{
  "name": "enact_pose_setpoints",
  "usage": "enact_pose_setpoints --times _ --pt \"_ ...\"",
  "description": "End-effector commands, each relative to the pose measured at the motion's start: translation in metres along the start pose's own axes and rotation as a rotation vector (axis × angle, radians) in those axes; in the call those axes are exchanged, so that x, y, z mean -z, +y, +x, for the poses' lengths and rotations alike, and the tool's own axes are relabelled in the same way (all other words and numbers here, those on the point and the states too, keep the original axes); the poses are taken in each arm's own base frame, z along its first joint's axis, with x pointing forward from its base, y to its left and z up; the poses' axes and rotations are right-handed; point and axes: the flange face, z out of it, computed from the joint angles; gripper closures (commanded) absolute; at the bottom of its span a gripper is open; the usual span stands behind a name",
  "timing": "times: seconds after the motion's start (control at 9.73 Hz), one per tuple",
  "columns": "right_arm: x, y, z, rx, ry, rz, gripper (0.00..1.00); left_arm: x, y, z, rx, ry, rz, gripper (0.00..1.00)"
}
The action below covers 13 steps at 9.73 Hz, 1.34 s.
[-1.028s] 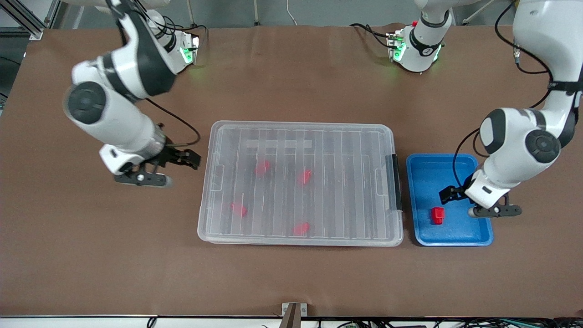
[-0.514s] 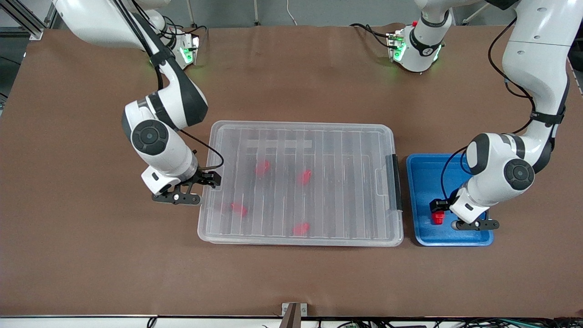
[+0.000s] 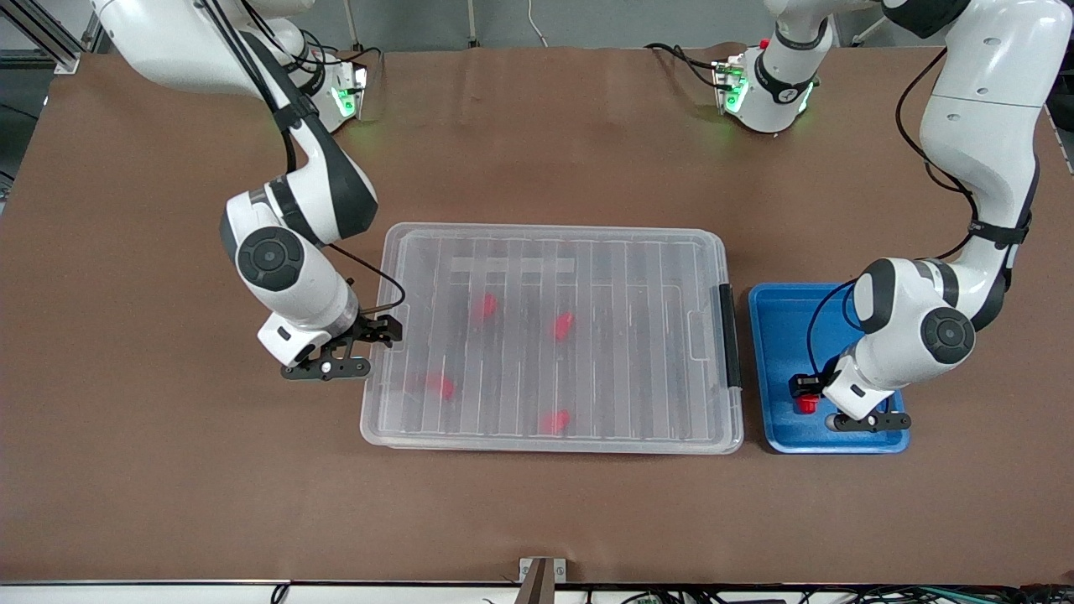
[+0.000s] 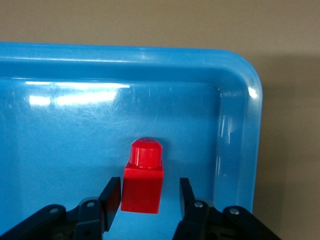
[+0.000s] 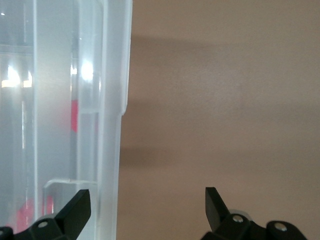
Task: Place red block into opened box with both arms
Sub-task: 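Slide the clear lid away from the tray with the right gripper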
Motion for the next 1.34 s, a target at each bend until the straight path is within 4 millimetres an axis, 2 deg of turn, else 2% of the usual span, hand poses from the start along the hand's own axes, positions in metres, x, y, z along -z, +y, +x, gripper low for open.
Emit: enact_pose_setpoints --times 0.0,0.21,0.31,0.51,0.62,0.72,0.82,0.93,1.03,1.13,1.23 --pt "-0.005 0.042 -0.005 0.053 -0.034 -0.052 0.00 -0.019 -0.003 0.009 -0.007 0.000 0.016 0.49" --pt "-0.001 0.069 -0.005 0.089 -0.063 -0.077 0.00 -0.017 -0.005 0.009 -0.004 0.002 0.017 0.49" --pt "0.000 0.088 -0.004 0.113 -0.081 -0.082 0.00 -0.013 -0.007 0.010 -0.004 0.005 0.020 0.48" --pt "0.004 0.124 -0.003 0.148 -0.108 -0.091 0.00 -0.028 -0.004 0.007 0.000 -0.013 0.014 0.49" --pt "0.006 0.136 -0.003 0.159 -0.112 -0.093 0.00 -0.032 -0.003 0.005 0.004 -0.019 0.012 0.50" --pt "0.007 0.150 -0.003 0.187 -0.118 -0.094 0.00 -0.036 -0.002 0.004 0.002 -0.026 0.012 0.55" --pt "0.008 0.159 -0.003 0.178 -0.136 -0.083 0.00 -0.032 -0.002 0.004 0.002 -0.024 0.012 0.66" --pt "0.008 0.159 -0.003 0.172 -0.138 -0.070 0.00 -0.020 -0.003 0.006 0.001 -0.019 0.014 0.81" --pt "0.011 0.159 -0.002 0.162 -0.130 -0.069 0.00 0.017 0.003 0.007 -0.008 -0.037 0.033 0.93" --pt "0.023 0.154 0.003 0.137 -0.116 -0.054 0.00 0.067 0.017 0.005 -0.010 -0.049 0.044 0.97" --pt "0.045 0.149 0.009 0.025 -0.100 -0.008 0.00 0.106 0.046 -0.002 -0.013 -0.058 0.040 0.99"
